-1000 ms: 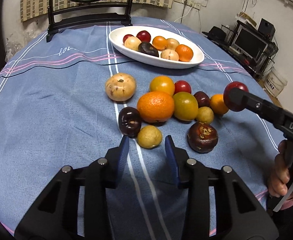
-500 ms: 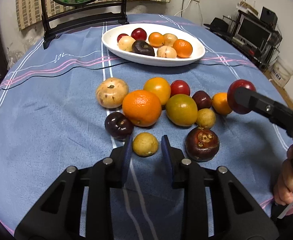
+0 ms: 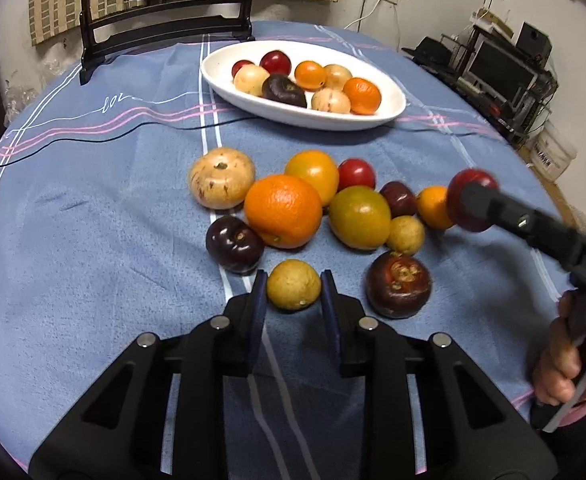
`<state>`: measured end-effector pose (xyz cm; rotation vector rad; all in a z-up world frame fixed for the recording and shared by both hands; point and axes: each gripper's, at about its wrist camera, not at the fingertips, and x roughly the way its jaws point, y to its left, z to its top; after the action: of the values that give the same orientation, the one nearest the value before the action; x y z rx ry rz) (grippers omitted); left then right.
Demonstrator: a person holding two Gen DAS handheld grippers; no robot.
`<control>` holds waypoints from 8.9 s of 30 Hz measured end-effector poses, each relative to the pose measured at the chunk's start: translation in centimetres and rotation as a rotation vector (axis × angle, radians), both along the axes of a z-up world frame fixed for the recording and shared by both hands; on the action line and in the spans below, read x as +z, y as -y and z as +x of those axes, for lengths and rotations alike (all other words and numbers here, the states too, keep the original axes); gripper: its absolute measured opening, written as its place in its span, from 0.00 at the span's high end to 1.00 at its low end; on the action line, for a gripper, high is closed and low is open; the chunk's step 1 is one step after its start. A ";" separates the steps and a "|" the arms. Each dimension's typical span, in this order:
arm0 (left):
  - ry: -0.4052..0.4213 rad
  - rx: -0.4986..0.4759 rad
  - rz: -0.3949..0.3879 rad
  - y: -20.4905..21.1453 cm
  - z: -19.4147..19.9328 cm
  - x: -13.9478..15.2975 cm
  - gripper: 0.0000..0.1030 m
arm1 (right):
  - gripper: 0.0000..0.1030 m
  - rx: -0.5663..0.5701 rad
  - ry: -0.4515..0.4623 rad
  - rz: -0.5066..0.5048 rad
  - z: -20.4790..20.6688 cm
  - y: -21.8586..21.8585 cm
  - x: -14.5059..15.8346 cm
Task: Organize fruits
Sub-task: 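Carry both fruits to the white plate and open both tools, then grasp a dark brown mottled fruit with the right tool, then grasp a dark purple plum with the left tool while the right tool holds its fruit, then lower both fruits onto the white plate and open both tools, then move the right tool back to the pile and grasp an orange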
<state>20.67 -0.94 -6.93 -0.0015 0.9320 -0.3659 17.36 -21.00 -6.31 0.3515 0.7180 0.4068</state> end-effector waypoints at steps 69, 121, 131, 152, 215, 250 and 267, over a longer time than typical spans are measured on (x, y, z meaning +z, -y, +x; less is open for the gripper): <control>0.112 0.307 0.152 -5.8 2.9 2.1 0.08 | 0.33 0.183 -0.030 -0.370 -1.5 -7.8 -0.8; 0.154 -0.038 0.220 -2.6 1.7 0.7 0.24 | 0.58 0.130 -0.025 -0.262 -2.0 -5.7 -0.9; 0.088 -0.106 0.194 -1.6 3.3 -0.2 0.43 | 0.58 0.136 -0.015 -0.245 -2.0 -5.6 -0.9; 0.040 -0.143 0.150 -1.1 3.0 -0.6 0.68 | 0.58 0.140 -0.011 -0.220 -2.0 -5.4 -0.8; 0.321 0.205 0.151 0.2 5.8 10.9 0.04 | 0.35 0.068 0.047 -0.295 2.3 0.3 3.6; 0.287 0.259 0.122 -2.9 2.8 9.7 0.03 | 0.35 0.168 -0.041 -0.436 3.8 -3.1 -0.8; 0.180 0.299 0.091 -6.6 1.3 5.6 0.03 | 0.46 0.163 -0.109 -0.404 4.6 -1.7 -1.6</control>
<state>22.01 5.65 -1.38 -0.0237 0.7557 -0.0449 21.92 -19.29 -7.94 -0.0677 0.9183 0.3875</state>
